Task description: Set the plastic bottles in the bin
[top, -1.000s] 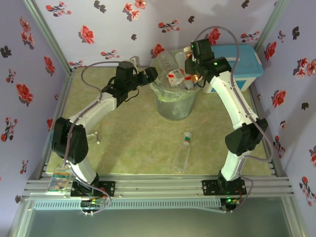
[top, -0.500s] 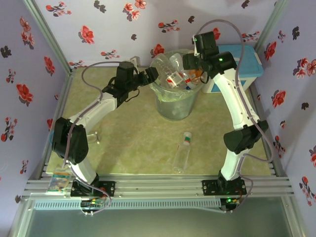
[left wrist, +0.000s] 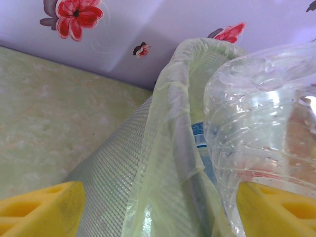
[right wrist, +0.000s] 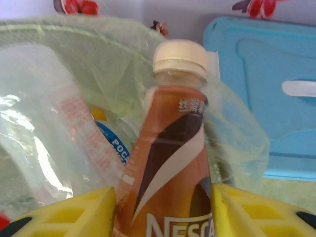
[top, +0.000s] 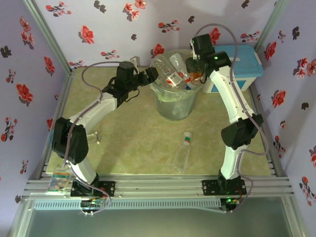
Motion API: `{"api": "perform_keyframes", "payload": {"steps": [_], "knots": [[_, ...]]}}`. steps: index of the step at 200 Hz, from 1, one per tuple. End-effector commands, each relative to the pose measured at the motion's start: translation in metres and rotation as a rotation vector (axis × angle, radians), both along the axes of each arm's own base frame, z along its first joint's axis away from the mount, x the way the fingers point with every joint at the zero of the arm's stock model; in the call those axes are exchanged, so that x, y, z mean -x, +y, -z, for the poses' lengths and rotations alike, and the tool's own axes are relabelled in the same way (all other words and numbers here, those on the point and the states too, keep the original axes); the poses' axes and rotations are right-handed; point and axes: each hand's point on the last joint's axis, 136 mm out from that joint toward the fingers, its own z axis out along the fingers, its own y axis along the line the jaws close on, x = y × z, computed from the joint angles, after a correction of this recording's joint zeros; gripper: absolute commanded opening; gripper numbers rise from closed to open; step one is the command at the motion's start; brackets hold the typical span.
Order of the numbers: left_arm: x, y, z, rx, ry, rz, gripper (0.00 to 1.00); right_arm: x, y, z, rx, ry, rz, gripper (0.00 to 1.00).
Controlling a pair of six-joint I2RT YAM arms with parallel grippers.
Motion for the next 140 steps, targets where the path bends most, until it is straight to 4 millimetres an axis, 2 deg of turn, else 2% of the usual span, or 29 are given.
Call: {"api": "perform_keyframes", "payload": {"steps": [1,14,28,65,83,109,140], "knots": [[0.005,-0.003,-0.009,0.008,-0.018,0.011,0.8,0.004,0.008,0.012,-0.036,0.04,-0.056,0.51],[0.004,-0.003,-0.008,0.005,-0.017,0.011,0.8,0.004,0.007,0.008,-0.034,0.029,-0.064,0.5],[0.004,-0.003,-0.009,0.006,-0.018,0.011,0.8,0.005,0.003,-0.003,-0.024,0.007,-0.061,0.53],[0.004,-0.003,-0.011,0.006,-0.023,0.012,0.8,0.016,-0.007,-0.053,-0.031,-0.107,-0.054,0.65],[0.004,-0.003,-0.012,0.005,-0.026,0.012,0.8,0.03,-0.015,-0.072,-0.052,-0.146,-0.032,0.71],[0.004,-0.002,-0.015,0.0,-0.033,0.014,0.81,0.055,-0.025,-0.085,-0.114,-0.182,0.015,0.74],[0.006,0.003,-0.019,-0.012,-0.04,0.01,0.81,0.094,-0.04,-0.082,-0.199,-0.191,0.062,0.72]]}}
